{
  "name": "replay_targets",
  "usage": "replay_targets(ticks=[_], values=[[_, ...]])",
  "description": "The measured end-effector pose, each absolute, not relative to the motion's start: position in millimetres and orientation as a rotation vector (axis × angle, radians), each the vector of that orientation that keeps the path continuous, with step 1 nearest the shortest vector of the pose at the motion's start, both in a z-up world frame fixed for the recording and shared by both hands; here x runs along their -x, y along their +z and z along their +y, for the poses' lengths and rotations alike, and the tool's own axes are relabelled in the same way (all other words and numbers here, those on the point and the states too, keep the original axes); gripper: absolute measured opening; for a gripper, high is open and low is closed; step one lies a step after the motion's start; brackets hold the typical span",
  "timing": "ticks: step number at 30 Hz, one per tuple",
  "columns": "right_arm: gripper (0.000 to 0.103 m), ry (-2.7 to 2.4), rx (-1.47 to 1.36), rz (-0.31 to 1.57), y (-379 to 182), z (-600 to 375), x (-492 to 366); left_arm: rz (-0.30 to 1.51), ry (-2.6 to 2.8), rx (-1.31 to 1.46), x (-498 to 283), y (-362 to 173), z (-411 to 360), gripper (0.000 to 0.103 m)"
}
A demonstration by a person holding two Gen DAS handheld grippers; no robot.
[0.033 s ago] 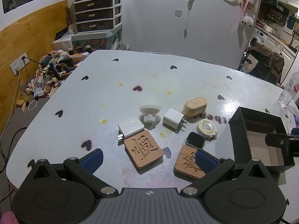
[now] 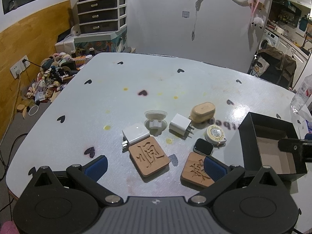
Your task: Organize rigid objects
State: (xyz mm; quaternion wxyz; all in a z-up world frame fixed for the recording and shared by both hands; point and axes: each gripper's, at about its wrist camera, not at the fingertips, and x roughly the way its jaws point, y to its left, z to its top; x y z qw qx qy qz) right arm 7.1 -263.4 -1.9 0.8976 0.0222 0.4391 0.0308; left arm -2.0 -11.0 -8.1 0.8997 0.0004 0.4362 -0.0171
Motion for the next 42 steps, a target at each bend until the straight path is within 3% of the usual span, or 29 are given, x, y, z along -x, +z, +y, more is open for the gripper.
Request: replay_targets(ticks=[27, 39, 42], values=[[0.103, -0.144, -0.153, 0.766, -15.9, -424.9, 23.6, 0.845, -0.054, 0.02, -17.9, -41.6, -82.5, 0.103], [0.103, -0.08, -0.215, 0.903, -65.0, -445.6, 4.1, 0.886, -0.054, -0.037, -18.8, -68.3, -105.2, 0.103], [0.082, -0.071, -0.242, 0.939, -75.8, -446.1, -2.5, 0.892, -0.042, -0.049, -18.7, -71.3, -106.8, 0.103]])
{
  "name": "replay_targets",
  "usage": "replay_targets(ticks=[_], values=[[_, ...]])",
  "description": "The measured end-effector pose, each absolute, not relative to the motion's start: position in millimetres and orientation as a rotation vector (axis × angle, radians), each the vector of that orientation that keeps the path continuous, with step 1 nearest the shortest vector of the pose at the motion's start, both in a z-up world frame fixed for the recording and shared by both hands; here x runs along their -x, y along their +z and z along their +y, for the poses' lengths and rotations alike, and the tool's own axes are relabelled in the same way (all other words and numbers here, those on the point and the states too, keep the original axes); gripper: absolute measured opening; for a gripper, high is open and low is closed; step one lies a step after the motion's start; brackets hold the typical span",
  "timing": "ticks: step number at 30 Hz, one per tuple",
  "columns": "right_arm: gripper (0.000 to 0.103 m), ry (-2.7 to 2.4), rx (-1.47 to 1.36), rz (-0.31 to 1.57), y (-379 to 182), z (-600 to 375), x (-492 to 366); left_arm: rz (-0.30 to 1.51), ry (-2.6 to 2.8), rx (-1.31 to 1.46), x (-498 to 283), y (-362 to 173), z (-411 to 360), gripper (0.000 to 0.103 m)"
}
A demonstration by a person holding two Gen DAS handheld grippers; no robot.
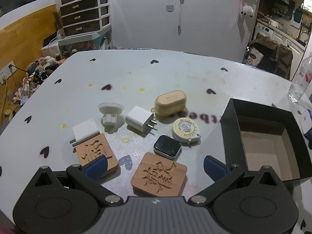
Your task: Organize rigid objects
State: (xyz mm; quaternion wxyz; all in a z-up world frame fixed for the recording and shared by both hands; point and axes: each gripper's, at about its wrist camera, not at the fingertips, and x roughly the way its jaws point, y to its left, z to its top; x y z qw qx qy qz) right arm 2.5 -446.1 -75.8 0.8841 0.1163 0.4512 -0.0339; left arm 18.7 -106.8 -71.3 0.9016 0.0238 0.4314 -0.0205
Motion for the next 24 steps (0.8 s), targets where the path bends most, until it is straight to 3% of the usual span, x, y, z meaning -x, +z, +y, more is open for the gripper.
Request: replay_targets(ticks=[2, 4, 6, 8, 11, 18, 24], values=[[0.06, -0.066, -0.25, 0.963, -82.9, -445.3, -6.2, 0.897, -0.044, -0.051, -19.0, -72.8, -106.9, 0.103], [0.049, -0.071, -0.243, 0.982, -88.6, -443.3, -9.1, 0.901, -0.048, -0.054, -19.1, -74.2, -107.0, 0.103], [0.046, -0.075, -0.241, 1.003, -93.8, -441.9, -11.1, 0.909, -0.05, -0.054, -20.0, -76.0, -107.2, 0.103], [0.029, -0.067, -0.246, 1.022, -98.6, -441.7, -12.6, 0.926, -0.067, -0.045, -22.8, -78.8, -106.6, 0.103], [0.012, -0.075, -0.242, 1.038, -103.8, -440.7, -13.0, 0.947, -0.1, -0.04, -27.8, -85.3, -106.7, 0.103], [0.008, -0.103, -0.255, 1.035, -107.6, -443.2, -13.0, 0.973, -0.215, -0.18, -40.6, -104.7, -116.0, 0.103], [0.006, -0.107, -0.241, 1.028, -107.6, -440.5, -13.1, 1.054, -0.285, -0.258, -55.8, -125.7, -113.7, 0.095]])
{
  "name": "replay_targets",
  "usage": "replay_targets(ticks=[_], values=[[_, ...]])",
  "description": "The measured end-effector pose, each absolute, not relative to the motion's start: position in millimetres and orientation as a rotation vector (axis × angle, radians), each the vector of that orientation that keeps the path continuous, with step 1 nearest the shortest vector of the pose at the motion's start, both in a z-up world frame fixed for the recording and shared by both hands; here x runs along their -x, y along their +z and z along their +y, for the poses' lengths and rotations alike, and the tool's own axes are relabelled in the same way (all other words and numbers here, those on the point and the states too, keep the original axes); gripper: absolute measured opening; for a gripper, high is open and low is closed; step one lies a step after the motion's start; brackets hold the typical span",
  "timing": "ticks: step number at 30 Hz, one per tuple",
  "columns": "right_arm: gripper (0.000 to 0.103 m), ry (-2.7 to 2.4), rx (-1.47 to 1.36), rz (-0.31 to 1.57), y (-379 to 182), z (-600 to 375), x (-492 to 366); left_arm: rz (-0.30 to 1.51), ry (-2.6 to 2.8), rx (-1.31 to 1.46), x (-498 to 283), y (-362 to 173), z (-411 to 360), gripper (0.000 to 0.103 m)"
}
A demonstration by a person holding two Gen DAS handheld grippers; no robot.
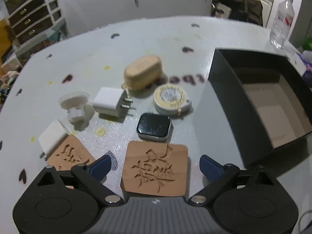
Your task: Organize rigid objects
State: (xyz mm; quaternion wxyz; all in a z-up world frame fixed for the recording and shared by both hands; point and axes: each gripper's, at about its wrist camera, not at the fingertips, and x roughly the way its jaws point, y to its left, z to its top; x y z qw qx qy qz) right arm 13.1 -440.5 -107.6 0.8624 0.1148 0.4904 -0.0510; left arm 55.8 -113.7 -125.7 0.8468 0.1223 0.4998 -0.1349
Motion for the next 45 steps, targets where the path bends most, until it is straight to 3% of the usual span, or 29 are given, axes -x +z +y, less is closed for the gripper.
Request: replay_targets(ticks=[11, 23, 33, 45], values=[[0.006, -0.105, -0.212, 1.043, -109.4, -437.2, -15.4, 1.121, -0.294, -0.178, -68.8, -143.2, -102.7, 0.076], [0.005, -0.097, -0.183, 1.049, -109.4, -434.7, -16.7, 1.049, -0.296, -0.029, -57.3, -90.1, -104.9, 0.076], [0.005, -0.097, -0.176, 1.043, -109.9, -433.8, -15.7, 1.014, -0.458, 0.071, -86.0, -32.0, -182.1, 0.076], [0.004, -0.111, -0.176, 1.033, -109.8, -431.6, -14.4, 1.178, -0.48, 0.166, -119.7, -77.0, -283.0, 0.076]])
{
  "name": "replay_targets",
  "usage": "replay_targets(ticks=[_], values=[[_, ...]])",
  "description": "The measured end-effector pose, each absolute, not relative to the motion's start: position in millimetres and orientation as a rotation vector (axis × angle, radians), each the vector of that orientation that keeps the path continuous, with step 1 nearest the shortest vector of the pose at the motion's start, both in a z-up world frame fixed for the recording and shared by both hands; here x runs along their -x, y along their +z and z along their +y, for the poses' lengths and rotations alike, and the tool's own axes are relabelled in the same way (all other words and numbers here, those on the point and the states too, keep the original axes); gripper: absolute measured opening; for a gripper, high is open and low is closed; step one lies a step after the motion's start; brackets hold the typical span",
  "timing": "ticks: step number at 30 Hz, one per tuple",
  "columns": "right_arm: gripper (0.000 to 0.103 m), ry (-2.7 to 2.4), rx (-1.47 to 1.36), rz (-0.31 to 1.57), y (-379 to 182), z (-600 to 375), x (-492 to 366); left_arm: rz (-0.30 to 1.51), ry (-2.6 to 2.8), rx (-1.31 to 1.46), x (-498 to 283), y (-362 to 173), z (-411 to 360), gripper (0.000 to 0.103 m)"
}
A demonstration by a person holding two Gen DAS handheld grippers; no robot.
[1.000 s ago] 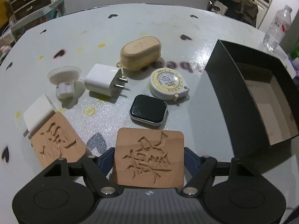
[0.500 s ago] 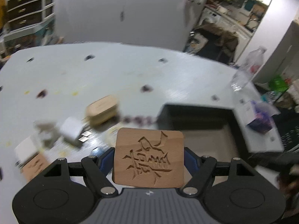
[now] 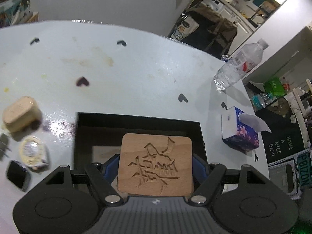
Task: Organize rigid objects
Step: 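Carry the tile into the black box and open the left tool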
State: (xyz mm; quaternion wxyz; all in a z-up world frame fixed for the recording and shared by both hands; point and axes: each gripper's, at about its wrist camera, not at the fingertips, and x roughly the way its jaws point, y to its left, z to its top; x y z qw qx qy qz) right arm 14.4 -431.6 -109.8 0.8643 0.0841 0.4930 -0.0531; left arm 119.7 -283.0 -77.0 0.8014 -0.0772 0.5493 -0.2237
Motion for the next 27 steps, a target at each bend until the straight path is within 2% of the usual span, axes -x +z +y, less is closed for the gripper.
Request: replay_targets(ticks=[19, 27], values=[[0.006, -0.064, -0.166, 1.036, -111.3, -431.2, -13.7, 1.257, -0.373, 0.281, -145.7, -141.4, -331.7, 0.076], [0.007, -0.058, -0.167, 1.038, -112.1, -432.3, -14.2, 1.249, -0.402, 0.322, -155.4, -145.9, -324.6, 0.085]])
